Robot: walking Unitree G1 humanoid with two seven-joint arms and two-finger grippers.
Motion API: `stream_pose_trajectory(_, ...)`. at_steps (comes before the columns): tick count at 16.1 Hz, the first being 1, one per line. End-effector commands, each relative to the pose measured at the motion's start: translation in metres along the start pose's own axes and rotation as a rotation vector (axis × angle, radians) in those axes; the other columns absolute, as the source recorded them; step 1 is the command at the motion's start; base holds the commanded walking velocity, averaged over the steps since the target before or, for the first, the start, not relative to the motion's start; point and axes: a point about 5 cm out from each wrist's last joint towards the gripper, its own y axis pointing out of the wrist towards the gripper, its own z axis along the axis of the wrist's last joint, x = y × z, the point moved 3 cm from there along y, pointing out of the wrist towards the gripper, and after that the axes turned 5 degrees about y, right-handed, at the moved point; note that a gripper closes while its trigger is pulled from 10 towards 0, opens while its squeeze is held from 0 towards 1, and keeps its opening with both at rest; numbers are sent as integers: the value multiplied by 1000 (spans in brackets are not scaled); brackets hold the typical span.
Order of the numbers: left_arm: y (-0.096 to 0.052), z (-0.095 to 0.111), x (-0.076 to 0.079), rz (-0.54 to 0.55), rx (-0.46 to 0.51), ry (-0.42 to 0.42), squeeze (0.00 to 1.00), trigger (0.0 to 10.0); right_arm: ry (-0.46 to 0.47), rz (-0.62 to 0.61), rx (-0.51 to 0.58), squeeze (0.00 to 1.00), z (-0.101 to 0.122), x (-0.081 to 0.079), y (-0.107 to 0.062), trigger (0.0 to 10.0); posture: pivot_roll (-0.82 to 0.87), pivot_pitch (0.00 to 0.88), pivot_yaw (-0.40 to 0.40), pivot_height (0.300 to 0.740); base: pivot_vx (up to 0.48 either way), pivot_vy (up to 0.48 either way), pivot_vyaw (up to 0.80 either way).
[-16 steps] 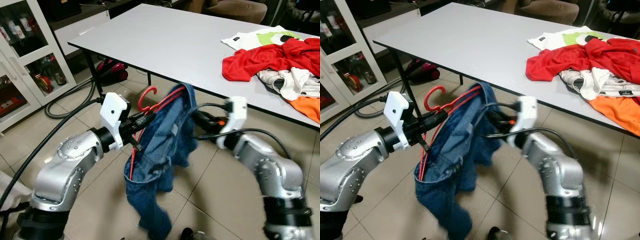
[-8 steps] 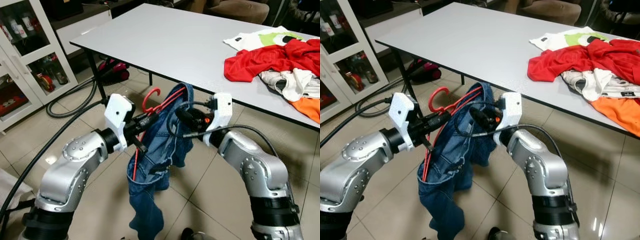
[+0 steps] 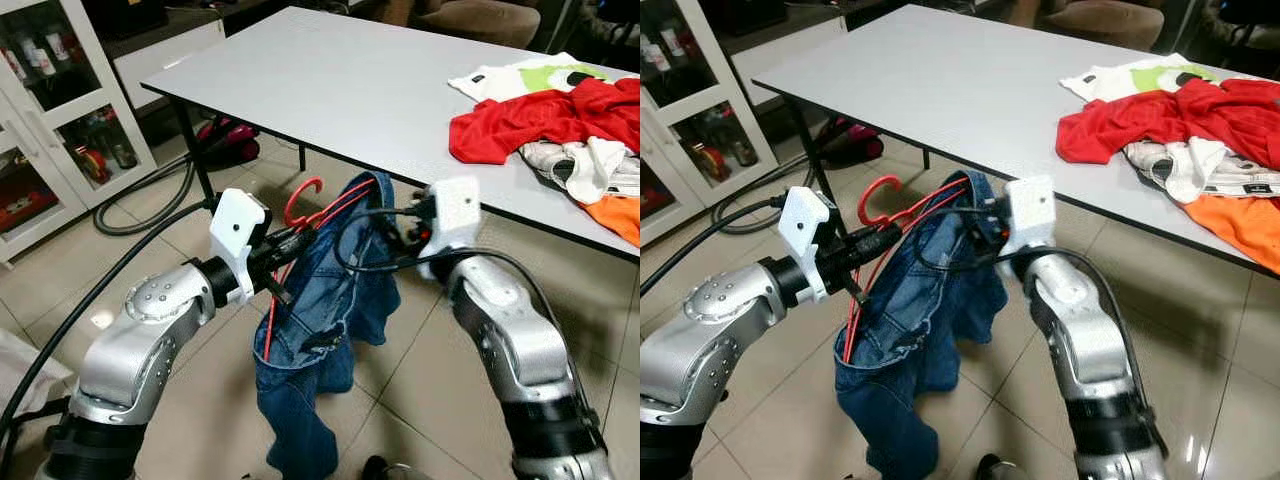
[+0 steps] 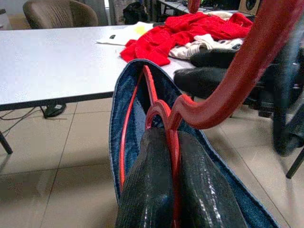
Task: Hang hanger
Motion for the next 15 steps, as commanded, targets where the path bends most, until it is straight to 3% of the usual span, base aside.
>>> stream_pose_trajectory(1,-1,4,-1,2,17,27,0,10000,-4,-7,28,1000,1,-1,-3,10000,5,42,35,740,0,0,0)
stream_pose_trajectory(4,-1,3,-1,-2,12,28,0,10000,92,-36,-5,1000,-17,4,-11,10000,2,44,38,740,0,0,0)
stream_pose_trajectory(6,-1,2,0,-6,9,29,0,10000,220,-32,-51,1000,-28,1,-13,10000,-2,48,42,740,0,0,0)
stream_pose_trajectory(9,-1,2,-1,-8,9,30,0,10000,362,-53,-83,1000,-31,0,-6,10000,-2,49,46,740,0,0,0)
stream_pose_trajectory(10,-1,2,-1,-9,10,31,0,10000,396,-59,-85,0,-30,0,-1,10000,-1,50,47,740,0,0,0)
stream_pose_trajectory(15,0,3,1,-10,12,30,0,10000,504,-89,-135,0,-34,4,13,10000,6,53,45,740,0,0,0)
